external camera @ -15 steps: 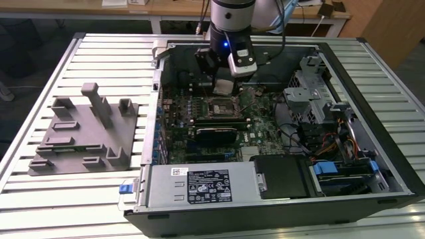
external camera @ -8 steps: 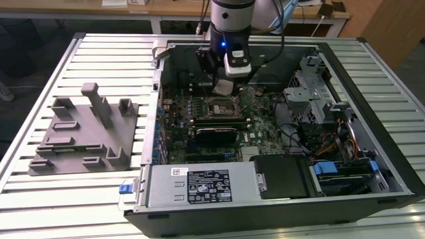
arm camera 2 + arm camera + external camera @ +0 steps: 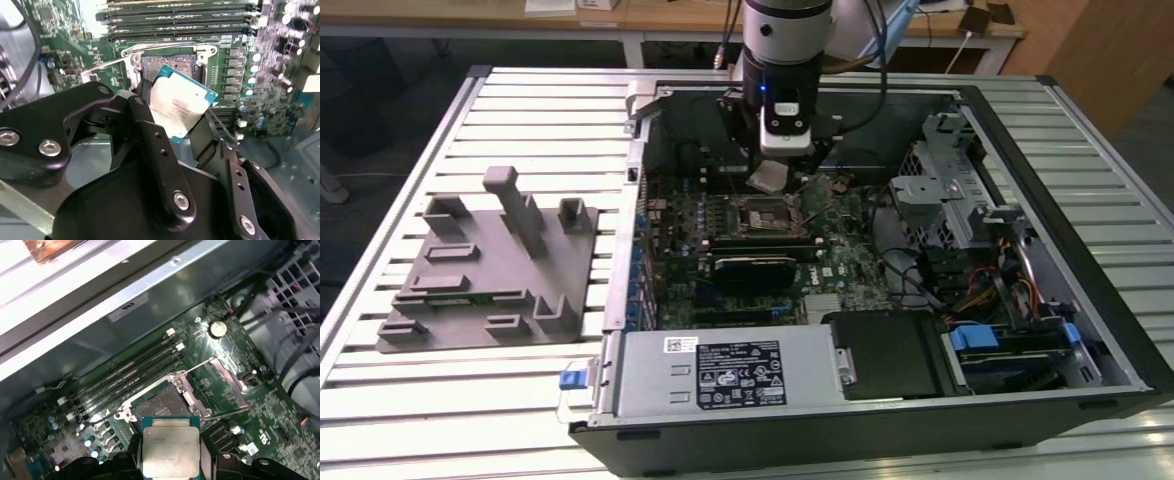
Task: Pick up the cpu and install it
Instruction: 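Place the cpu into insertion slot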
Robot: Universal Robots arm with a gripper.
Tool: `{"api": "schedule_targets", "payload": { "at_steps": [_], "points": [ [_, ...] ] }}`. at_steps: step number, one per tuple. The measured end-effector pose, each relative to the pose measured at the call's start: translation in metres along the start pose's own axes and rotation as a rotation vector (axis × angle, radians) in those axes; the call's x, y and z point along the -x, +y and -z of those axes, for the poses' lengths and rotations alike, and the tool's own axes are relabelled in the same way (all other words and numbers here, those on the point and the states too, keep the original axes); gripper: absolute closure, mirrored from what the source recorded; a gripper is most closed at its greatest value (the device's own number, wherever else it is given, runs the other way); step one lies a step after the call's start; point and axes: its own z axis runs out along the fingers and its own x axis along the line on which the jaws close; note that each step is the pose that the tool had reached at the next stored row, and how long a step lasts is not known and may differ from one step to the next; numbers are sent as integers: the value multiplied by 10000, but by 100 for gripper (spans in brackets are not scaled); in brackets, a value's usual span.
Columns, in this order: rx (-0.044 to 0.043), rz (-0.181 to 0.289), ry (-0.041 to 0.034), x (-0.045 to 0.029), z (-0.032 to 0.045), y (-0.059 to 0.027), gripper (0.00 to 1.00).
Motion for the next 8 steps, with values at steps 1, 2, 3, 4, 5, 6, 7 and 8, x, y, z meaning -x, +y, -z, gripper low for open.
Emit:
{"api": "schedule_targets", "payload": {
  "at_steps": [1, 2, 3, 4, 5, 6, 7, 8],
  "points": [
    [-2, -179, -12, 0, -1, 0, 46],
    [-4, -358, -24, 0, -2, 0, 46],
    [-6, -538, -36, 0, -3, 0, 46],
    [-8, -717, -49, 0, -4, 0, 46],
    [-10, -897, -61, 0, -4, 0, 46],
    [-13, -1092, -75, 0, -5, 0, 46],
    [-14, -1267, -86, 0, -6, 0, 46],
    [-16, -1451, -99, 0, -7, 0, 46]
  ]
}}
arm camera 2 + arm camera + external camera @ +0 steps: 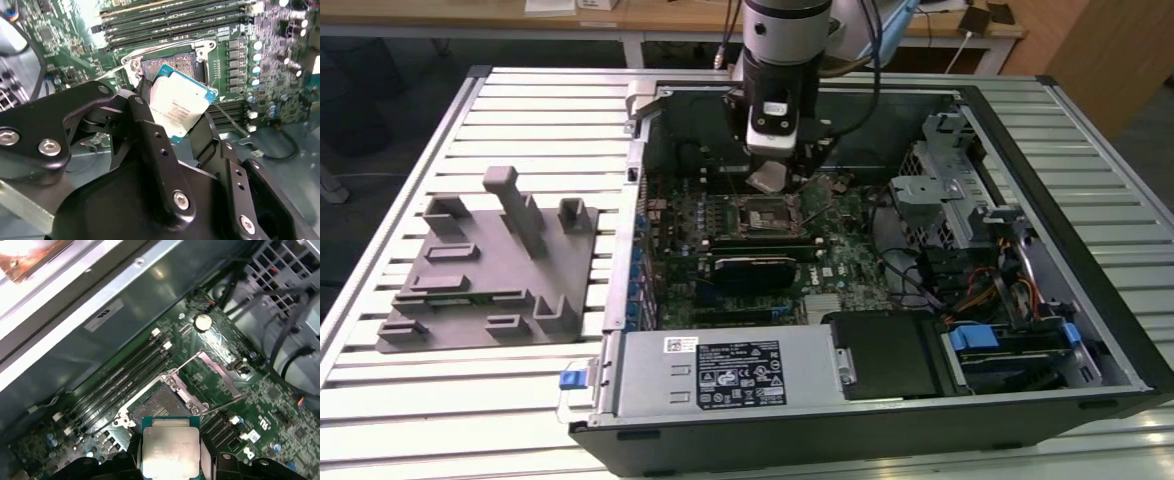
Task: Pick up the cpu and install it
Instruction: 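Place the cpu into insertion slot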
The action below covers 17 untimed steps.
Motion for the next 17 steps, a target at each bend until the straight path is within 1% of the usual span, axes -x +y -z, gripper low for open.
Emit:
{"api": "schedule_targets", "payload": {
  "at_steps": [17],
  "points": [
    [-33, -3077, -210, 0, -15, -1, 46]
  ]
}}
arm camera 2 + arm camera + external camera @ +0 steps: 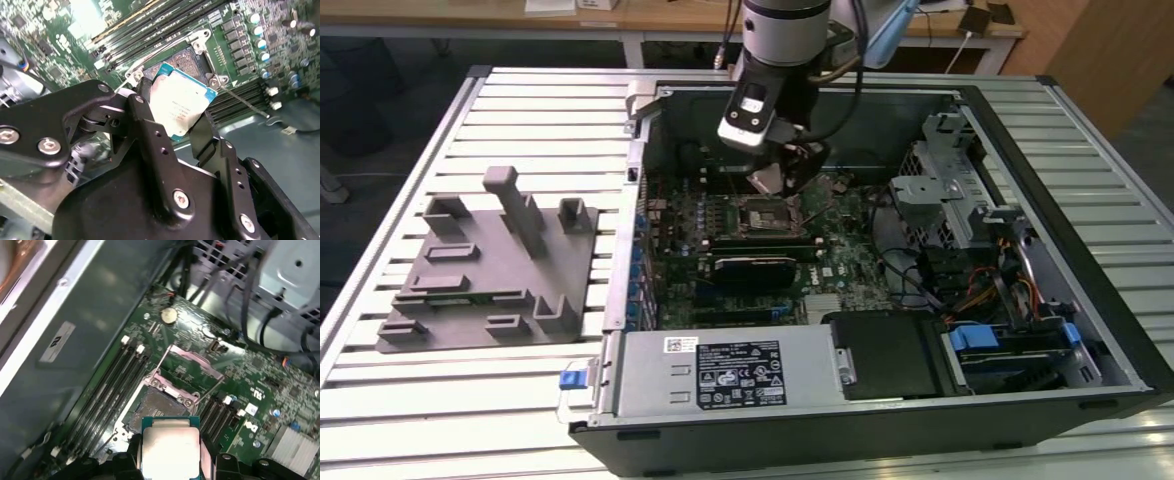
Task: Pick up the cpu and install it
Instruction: 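Place the cpu into insertion slot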
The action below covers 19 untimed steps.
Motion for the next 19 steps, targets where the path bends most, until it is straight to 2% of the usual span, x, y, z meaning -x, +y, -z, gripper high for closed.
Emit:
{"api": "schedule_targets", "payload": {
  "at_steps": [19],
  "points": [
    [-39, -3447, -236, 0, -32, -2, 46]
  ]
}}
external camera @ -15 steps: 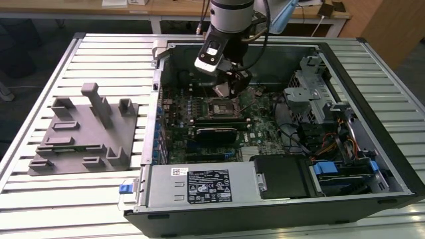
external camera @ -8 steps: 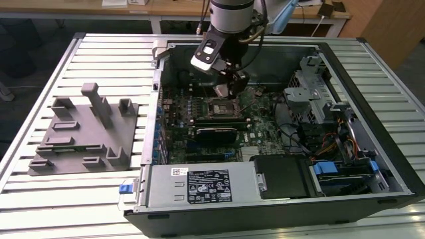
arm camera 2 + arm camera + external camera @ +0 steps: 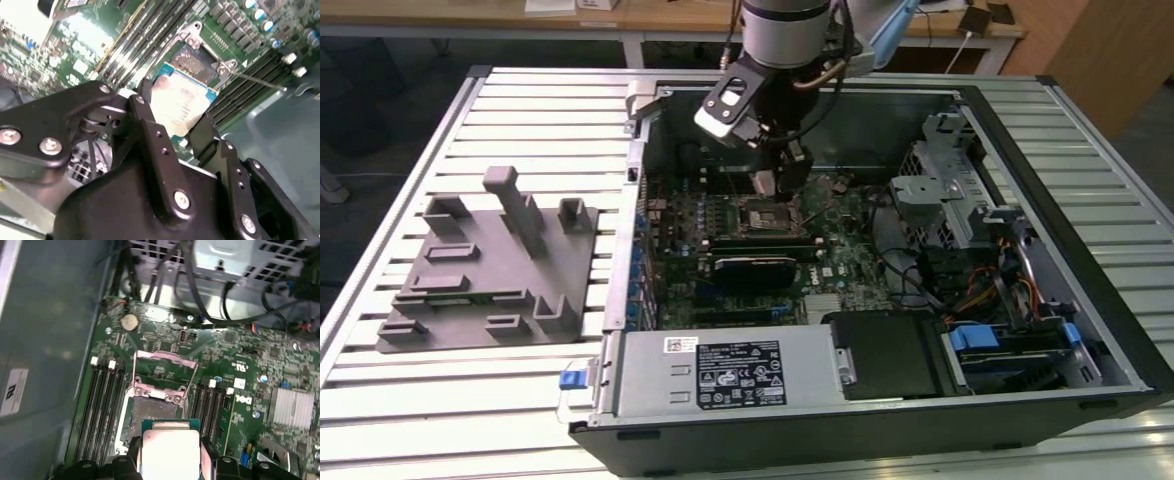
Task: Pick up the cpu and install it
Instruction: 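Place the cpu into insertion slot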
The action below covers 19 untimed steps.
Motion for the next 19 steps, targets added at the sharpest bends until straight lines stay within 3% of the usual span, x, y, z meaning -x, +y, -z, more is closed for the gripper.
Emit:
{"api": "schedule_targets", "payload": {
  "at_steps": [3, 10, 15, 19],
  "points": [
    [-5, -461, -31, 0, -26, -2, 46],
    [-5, -645, -42, -1, -117, -7, 46],
    [-15, -1242, -85, -3, -174, -11, 46],
    [-13, -1250, -85, -6, -246, -15, 46]
  ]
}}
